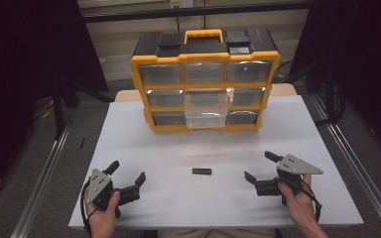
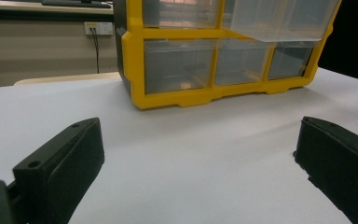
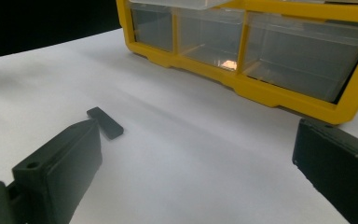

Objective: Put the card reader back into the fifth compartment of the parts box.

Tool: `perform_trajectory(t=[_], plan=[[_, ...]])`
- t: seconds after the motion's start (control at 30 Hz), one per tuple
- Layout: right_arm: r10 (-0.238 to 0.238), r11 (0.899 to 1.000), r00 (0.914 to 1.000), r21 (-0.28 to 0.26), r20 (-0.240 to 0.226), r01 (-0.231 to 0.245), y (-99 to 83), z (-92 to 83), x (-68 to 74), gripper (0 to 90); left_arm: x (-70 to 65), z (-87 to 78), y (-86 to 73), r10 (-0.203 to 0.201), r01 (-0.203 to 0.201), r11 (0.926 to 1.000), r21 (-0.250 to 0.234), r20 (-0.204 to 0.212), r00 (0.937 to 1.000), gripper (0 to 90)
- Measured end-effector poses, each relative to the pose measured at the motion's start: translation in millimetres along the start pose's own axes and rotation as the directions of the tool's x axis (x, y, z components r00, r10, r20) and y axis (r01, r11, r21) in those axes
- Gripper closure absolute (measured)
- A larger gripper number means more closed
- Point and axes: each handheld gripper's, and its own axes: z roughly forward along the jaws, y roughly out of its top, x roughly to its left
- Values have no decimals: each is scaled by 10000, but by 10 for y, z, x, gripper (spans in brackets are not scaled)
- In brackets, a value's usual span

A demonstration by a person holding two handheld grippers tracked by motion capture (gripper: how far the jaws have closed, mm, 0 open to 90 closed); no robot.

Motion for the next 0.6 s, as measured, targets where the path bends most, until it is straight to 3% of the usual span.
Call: perform_trajectory(t=[0.37, 0.6], plan=[[-273, 9993, 9958, 227, -871, 294, 123, 179, 93, 14, 5, 9, 1, -20, 20, 10000, 13, -51, 10000, 14], [-75, 9987, 9929, 492, -1187, 134, 195, 322, 153, 17, 9, 28, 3, -35, 35, 10000, 41, 2, 10000, 14]])
